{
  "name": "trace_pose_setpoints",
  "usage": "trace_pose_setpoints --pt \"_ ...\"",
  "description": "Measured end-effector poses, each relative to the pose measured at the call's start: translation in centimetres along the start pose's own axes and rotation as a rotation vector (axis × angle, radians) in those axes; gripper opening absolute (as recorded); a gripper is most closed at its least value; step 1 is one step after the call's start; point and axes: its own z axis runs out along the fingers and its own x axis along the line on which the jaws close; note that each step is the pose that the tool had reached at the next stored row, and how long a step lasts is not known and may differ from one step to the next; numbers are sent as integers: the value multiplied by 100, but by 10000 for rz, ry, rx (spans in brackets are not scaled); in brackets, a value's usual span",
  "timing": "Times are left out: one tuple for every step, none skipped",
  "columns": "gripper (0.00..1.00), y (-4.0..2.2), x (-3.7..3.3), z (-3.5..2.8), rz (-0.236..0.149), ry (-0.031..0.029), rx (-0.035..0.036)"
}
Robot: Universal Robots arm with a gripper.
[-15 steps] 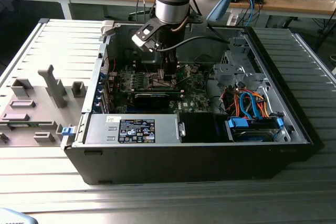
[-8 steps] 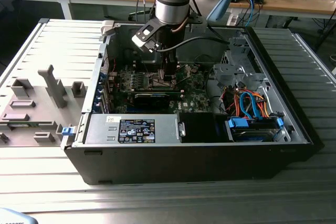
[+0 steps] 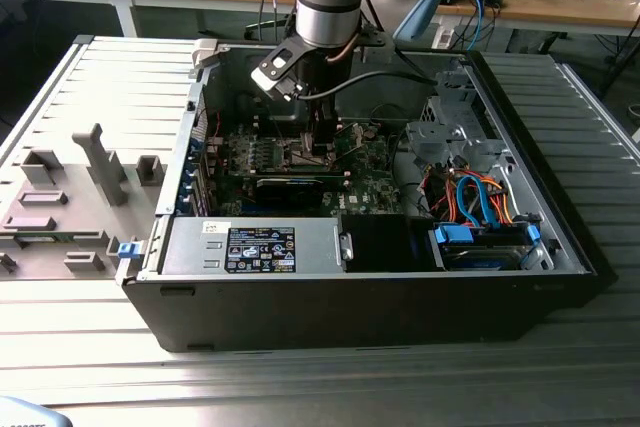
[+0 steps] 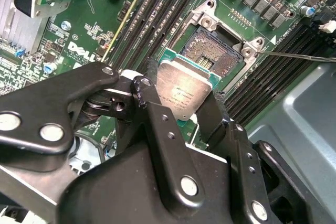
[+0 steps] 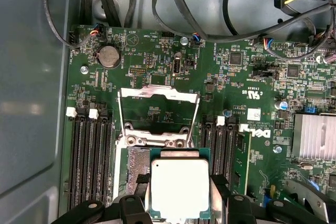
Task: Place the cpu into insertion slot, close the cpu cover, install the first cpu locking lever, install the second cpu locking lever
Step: 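Place the cpu into insertion slot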
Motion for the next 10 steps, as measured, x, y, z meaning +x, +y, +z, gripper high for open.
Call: trace_pose_setpoints --pt "54 0 0 5 0 0 0" --pt "54 0 0 15 0 0 0" --pt "54 0 1 25 0 0 -1" --pt "54 0 1 36 0 0 0" --pt "54 0 1 37 0 0 0" --pt "54 0 1 38 0 0 0" --pt "54 0 1 41 0 0 -1" --pt "54 0 1 43 0 0 -1" --pt "54 0 1 44 0 0 0" --pt "54 0 1 46 0 0 0"
